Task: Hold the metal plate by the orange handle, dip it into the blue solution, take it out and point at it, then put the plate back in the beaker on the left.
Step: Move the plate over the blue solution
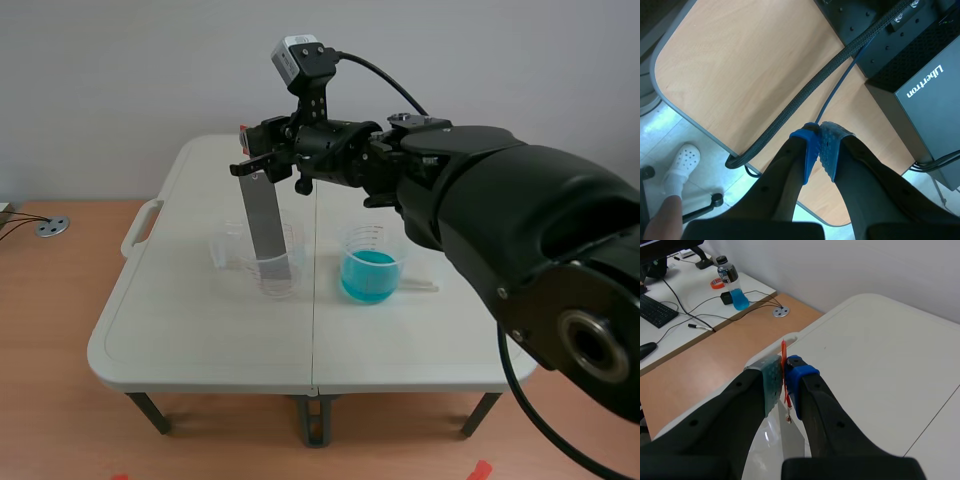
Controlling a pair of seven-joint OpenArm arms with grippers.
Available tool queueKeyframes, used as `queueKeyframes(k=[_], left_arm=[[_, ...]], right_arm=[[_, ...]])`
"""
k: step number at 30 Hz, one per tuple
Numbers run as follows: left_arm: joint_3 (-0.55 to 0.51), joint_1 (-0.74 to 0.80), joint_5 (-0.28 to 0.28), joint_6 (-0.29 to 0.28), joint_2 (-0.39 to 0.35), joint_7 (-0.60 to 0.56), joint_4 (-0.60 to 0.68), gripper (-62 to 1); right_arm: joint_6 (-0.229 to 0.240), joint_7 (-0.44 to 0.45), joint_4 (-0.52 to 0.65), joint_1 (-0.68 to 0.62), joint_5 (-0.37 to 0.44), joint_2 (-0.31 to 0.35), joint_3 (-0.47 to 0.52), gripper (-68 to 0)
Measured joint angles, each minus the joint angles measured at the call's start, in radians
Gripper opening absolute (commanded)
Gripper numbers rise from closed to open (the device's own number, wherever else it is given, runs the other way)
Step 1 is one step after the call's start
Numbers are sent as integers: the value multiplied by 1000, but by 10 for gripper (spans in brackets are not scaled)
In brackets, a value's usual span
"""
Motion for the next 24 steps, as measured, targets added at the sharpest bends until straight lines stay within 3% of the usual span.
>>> queueKeyframes(k=[9, 24], left_arm=[[0, 0, 0, 0, 0, 0, 0, -591], [0, 0, 0, 7, 0, 0, 0, -590]], right_arm=[[33, 23, 197, -92, -8, 79, 0, -662], [38, 3, 585, -225, -27, 179, 0, -662]])
